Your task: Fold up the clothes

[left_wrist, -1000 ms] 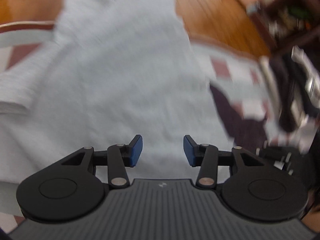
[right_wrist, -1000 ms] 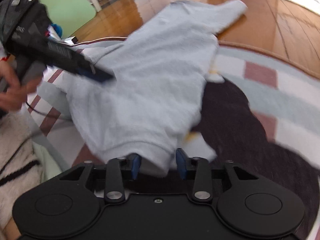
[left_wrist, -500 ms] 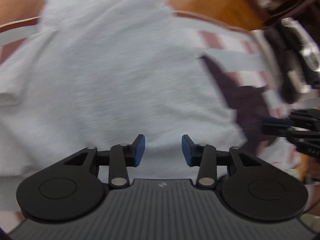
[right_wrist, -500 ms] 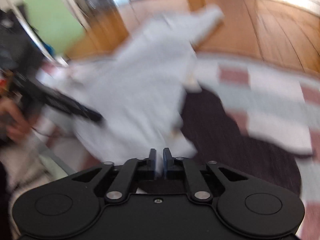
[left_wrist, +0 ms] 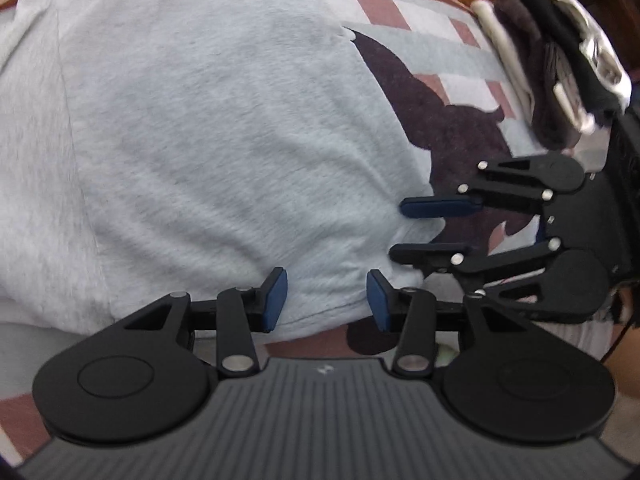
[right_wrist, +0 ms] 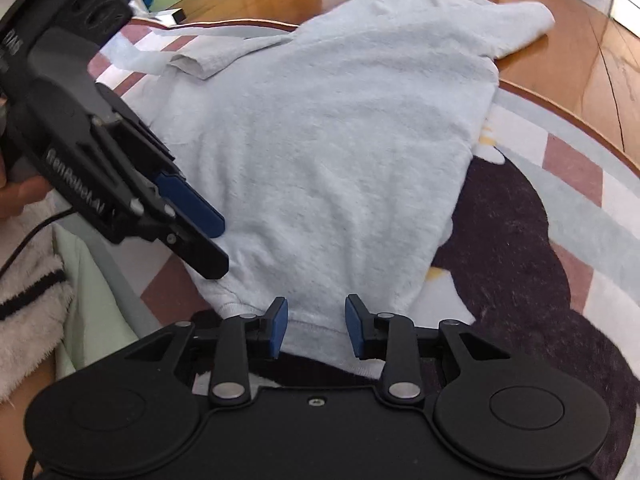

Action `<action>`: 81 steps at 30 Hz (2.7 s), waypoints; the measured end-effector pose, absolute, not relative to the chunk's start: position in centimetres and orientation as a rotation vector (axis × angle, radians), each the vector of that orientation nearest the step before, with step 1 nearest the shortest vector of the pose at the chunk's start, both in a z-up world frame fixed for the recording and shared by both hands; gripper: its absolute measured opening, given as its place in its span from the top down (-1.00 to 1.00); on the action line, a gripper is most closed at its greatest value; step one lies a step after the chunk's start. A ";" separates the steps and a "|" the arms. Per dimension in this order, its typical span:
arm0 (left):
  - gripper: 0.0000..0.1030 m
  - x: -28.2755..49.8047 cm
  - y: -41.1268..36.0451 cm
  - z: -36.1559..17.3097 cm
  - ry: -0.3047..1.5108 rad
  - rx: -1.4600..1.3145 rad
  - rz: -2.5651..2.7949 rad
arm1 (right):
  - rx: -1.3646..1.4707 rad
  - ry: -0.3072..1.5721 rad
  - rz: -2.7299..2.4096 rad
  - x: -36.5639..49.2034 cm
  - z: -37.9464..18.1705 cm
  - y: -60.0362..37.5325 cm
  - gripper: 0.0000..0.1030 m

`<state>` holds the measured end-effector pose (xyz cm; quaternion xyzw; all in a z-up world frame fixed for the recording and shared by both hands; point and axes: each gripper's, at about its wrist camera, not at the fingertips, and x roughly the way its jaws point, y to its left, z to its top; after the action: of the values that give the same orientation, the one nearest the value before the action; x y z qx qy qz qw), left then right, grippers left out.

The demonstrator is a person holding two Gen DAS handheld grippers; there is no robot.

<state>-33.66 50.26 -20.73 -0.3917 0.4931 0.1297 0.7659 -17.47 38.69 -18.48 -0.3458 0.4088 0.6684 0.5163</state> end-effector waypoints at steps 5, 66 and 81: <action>0.05 -32.8 49.8 -20.6 1.090 -0.801 0.277 | -0.878 0.975 1.631 -18.6 -18.3 38.3 0.23; 0.95 -54.7 68.8 -21.3 0.464 -1.263 1.132 | -1.209 0.509 2.142 -31.6 -19.4 69.4 0.90; 0.89 -56.5 66.9 -19.4 0.453 -1.194 1.111 | -0.790 0.585 1.652 -28.3 -18.6 68.5 0.46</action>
<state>-56.49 66.93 -19.44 -0.5282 0.2003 0.4914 0.6629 -28.33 68.54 -18.60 -0.3369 0.2494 0.7046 0.5725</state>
